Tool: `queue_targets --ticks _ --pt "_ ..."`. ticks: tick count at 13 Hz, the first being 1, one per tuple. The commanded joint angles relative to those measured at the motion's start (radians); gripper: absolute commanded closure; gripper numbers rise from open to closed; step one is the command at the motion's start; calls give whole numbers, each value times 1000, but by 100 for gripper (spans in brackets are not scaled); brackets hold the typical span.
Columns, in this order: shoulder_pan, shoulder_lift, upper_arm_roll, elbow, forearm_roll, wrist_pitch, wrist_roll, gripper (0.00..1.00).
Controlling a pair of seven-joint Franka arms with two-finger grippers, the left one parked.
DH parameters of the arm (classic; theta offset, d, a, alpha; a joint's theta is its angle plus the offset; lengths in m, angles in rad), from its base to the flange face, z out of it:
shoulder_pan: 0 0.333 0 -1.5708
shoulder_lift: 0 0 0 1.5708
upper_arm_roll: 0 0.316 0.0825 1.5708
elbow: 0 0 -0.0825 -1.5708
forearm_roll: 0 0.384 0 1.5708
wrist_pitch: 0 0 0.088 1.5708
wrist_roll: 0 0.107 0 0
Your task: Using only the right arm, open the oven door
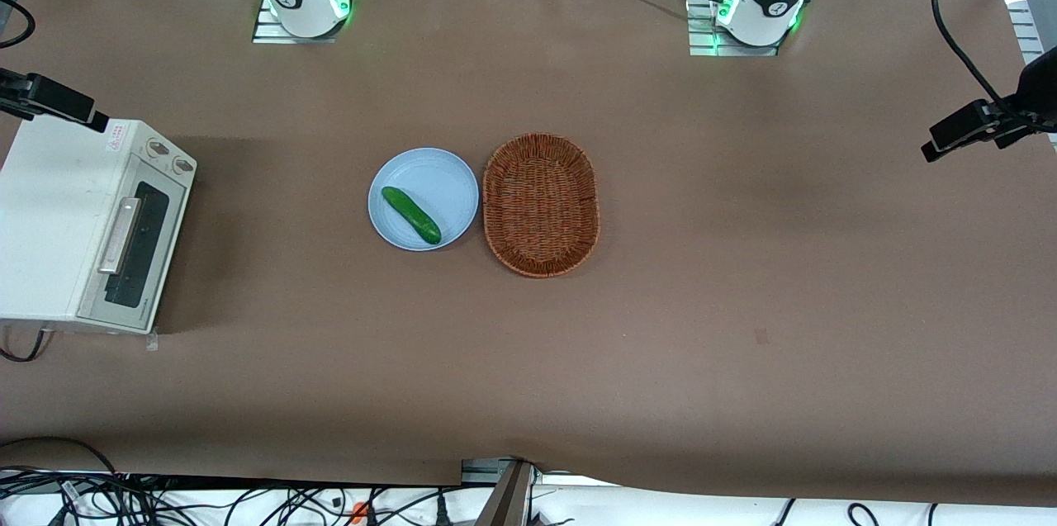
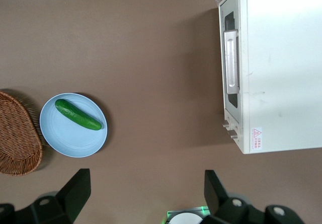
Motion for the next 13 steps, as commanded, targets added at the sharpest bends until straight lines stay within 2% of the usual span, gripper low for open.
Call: queue_targets --ticks 1,13 --pt "-1 -14 5 -6 15 -25 10 0" --pt "2 -1 6 -15 6 -54 -7 0"
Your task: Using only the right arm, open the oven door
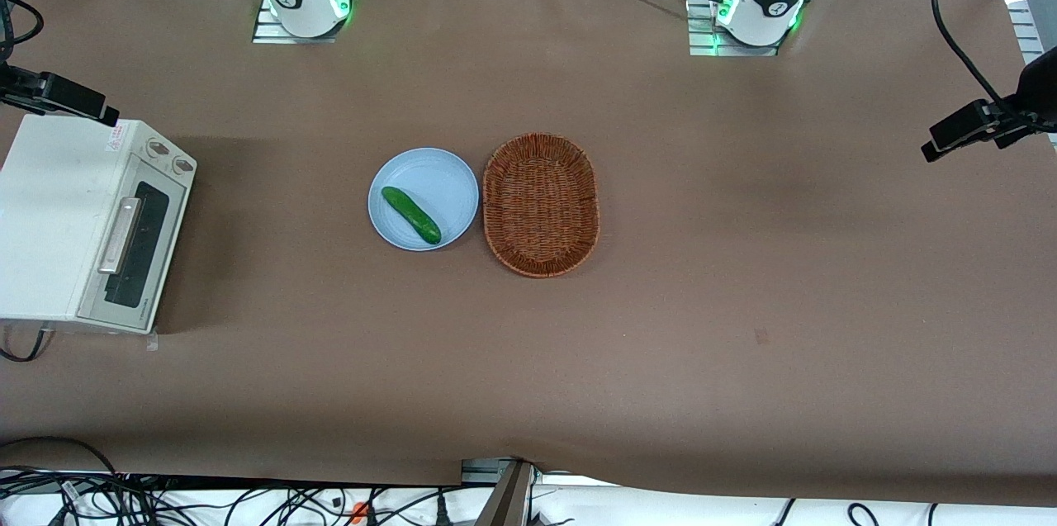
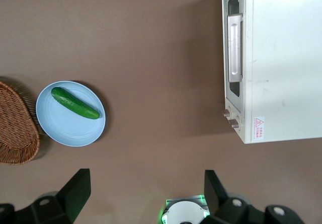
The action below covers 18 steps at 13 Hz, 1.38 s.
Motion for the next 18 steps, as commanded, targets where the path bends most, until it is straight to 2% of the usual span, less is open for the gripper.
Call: queue_targets --ticks 1,5,8,15,16,18 --pt "-1 -1 6 -4 6 -17 -7 0" --pt "1 3 8 -4 6 -21 -13 0" --pt "1 8 8 -4 6 -22 -135 0" --pt "25 72 8 -30 3 -70 -131 1" --pt "28 89 8 -30 3 -70 -128 7" --pt "37 112 8 -40 1 -65 -131 26"
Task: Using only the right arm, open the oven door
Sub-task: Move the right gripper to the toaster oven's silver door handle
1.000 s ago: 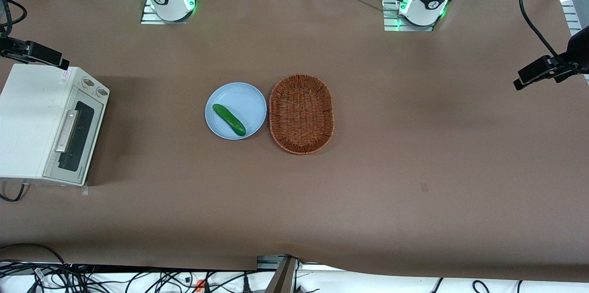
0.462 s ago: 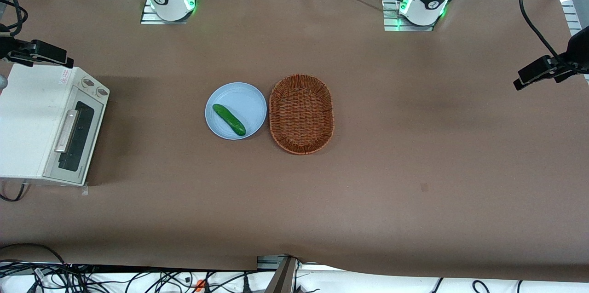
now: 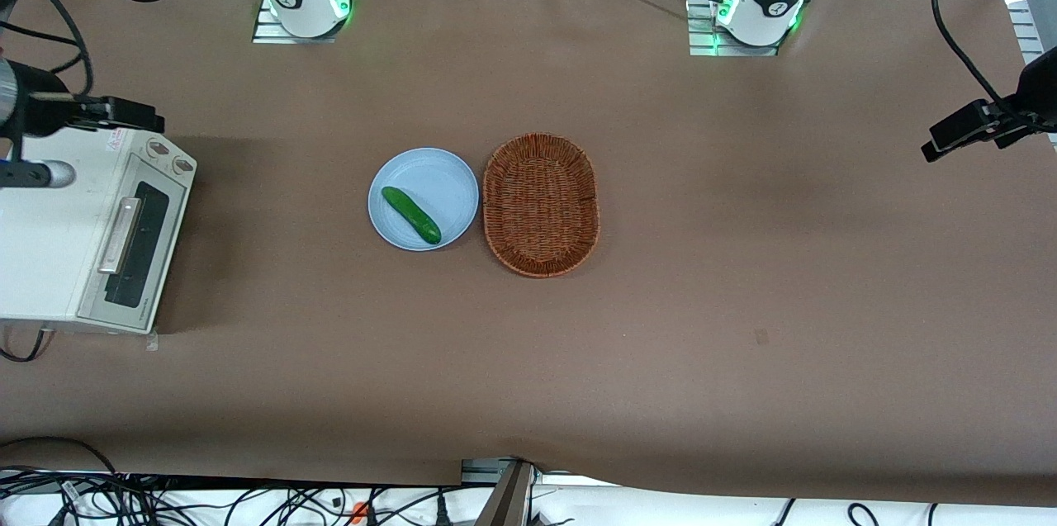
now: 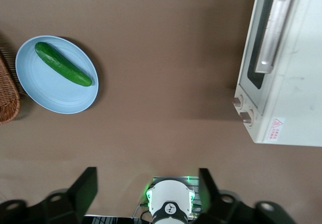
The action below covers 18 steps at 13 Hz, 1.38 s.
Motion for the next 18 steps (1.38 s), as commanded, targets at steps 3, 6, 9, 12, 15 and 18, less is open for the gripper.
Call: queue_targets --ticks 3,6,9,12,15,18 --pt "40 43 0 -35 -86 6 -26 61" --pt "95 95 1 -63 -194 42 -27 87" --pt "94 141 0 -104 -215 117 -108 100" --pt "89 164 -2 -155 -305 210 -182 100" --pt "85 188 -2 -184 -428 269 -246 100" --pt "62 225 -5 -186 -517 309 -296 100"
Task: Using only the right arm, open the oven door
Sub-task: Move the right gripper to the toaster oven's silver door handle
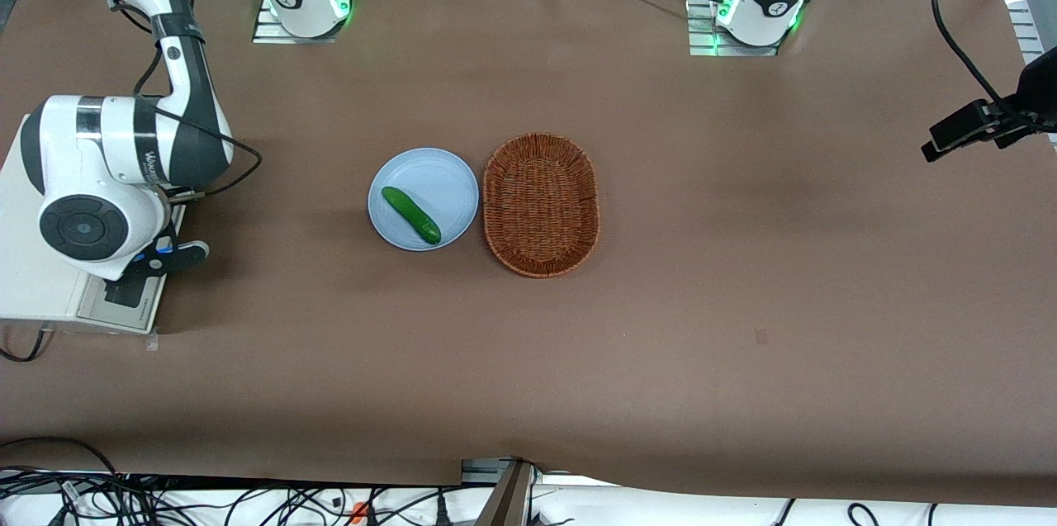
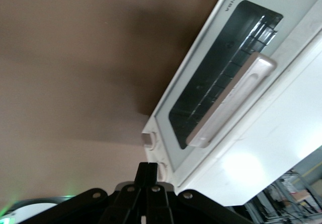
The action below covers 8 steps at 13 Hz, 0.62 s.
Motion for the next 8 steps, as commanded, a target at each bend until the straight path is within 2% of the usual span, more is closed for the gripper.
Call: queue_targets --ticks 1,5,8 --pt "-28 20 1 -9 -80 42 -70 100" --pt "-62 44 -1 -7 -149 74 -120 100" --pt "-85 61 -1 -7 -160 117 -150 100"
